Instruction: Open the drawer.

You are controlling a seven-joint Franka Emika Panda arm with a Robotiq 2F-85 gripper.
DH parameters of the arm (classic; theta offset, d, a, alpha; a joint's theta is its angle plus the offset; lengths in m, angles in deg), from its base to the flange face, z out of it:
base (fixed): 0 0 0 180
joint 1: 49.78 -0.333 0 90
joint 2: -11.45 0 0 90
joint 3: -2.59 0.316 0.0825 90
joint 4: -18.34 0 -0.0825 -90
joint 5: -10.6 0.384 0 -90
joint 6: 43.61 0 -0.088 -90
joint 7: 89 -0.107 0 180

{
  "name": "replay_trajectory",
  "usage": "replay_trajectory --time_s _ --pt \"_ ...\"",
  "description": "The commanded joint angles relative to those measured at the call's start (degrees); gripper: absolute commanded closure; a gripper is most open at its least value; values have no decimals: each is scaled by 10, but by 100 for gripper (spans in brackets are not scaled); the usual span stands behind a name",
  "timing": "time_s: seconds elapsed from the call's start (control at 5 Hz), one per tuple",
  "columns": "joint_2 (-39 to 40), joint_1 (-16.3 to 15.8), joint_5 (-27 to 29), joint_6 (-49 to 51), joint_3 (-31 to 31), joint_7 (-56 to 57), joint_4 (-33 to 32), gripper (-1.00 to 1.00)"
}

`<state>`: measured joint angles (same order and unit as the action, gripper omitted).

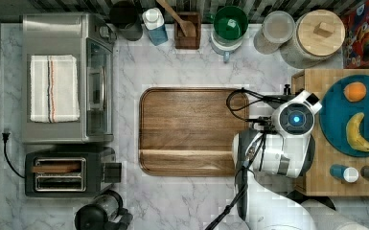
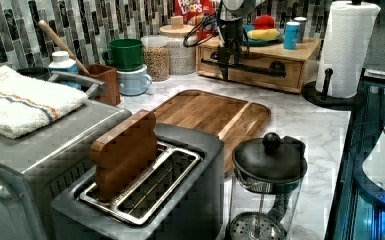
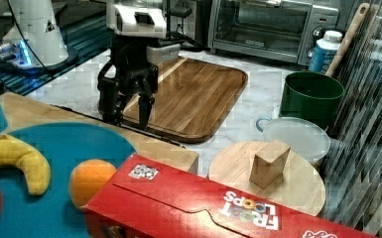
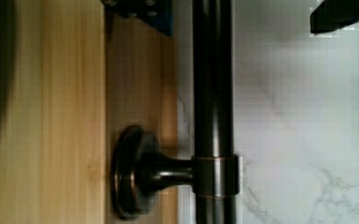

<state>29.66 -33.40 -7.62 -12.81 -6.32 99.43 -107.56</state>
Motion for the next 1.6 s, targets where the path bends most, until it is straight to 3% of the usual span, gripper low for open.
replay_trajectory --time_s 0.2,0.6,0.8,1.0,1.4,1.6 --pt "-6 -51 44 -1 49 -44 18 -100" --pt "-17 -98 36 34 74 -111 6 -100" --pt "-16 -99 78 67 106 -96 12 -100" --pt "-26 -123 67 51 115 -151 -10 -100" --pt "-48 -110 74 91 149 -164 -19 -100" --pt "-59 -102 104 120 160 -143 -15 -100"
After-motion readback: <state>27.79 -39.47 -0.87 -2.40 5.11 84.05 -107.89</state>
